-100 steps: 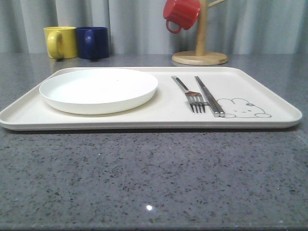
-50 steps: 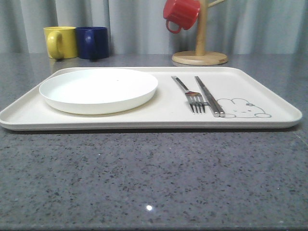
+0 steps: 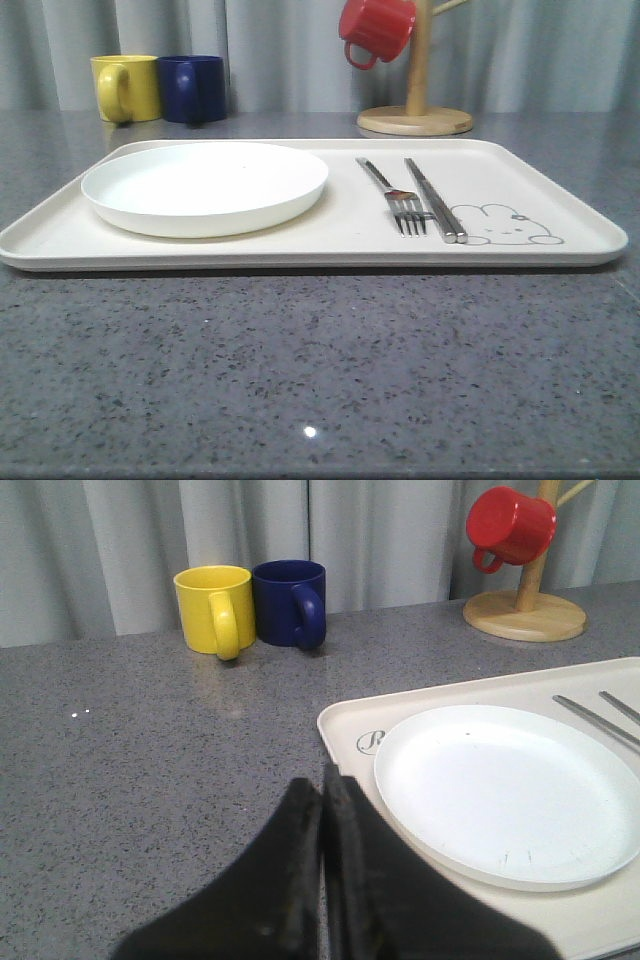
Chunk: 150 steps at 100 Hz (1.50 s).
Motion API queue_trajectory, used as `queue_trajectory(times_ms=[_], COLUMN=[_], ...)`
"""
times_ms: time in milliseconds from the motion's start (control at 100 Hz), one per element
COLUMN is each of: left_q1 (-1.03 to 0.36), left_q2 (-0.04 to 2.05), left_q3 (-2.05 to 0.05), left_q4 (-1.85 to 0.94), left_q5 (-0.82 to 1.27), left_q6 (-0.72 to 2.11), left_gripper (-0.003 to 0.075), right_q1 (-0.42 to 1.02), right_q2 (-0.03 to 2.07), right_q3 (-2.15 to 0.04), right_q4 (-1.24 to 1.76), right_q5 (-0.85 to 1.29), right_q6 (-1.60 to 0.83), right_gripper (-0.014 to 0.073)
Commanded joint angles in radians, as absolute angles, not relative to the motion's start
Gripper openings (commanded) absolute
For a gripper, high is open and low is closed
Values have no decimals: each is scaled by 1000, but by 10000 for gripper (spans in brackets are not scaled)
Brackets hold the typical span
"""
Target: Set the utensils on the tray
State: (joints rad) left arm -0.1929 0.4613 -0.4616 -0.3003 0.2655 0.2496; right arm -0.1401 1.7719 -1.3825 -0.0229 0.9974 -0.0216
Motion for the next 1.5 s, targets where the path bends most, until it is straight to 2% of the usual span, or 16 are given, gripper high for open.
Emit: queue_trajectory(times_ms=[0,400,620,1010,1490], left_q1=[-199,-199,-199,-199,-199], left_q2=[465,465,465,465,465], left_q3=[-489,-489,-489,-489,-489], left_q4=[-307,-307,-307,-307,-307], left_q5=[187,187,187,187,187], left_q6=[249,249,249,249,249], left_gripper=[-19,-19,-19,-19,-19], right_q1=[-146,-87,64,356,379], right_q2=[1732,1587,1511,1571,1713], right_q3=[-1409,-1411,-1411,-1409,-1409], right_q4=[0,57,56,-65,-64], right_q5=[970,981,982,915,905], right_q6=[-29,79,186,406,418], right_gripper=[-6,-6,-6,-6,-4])
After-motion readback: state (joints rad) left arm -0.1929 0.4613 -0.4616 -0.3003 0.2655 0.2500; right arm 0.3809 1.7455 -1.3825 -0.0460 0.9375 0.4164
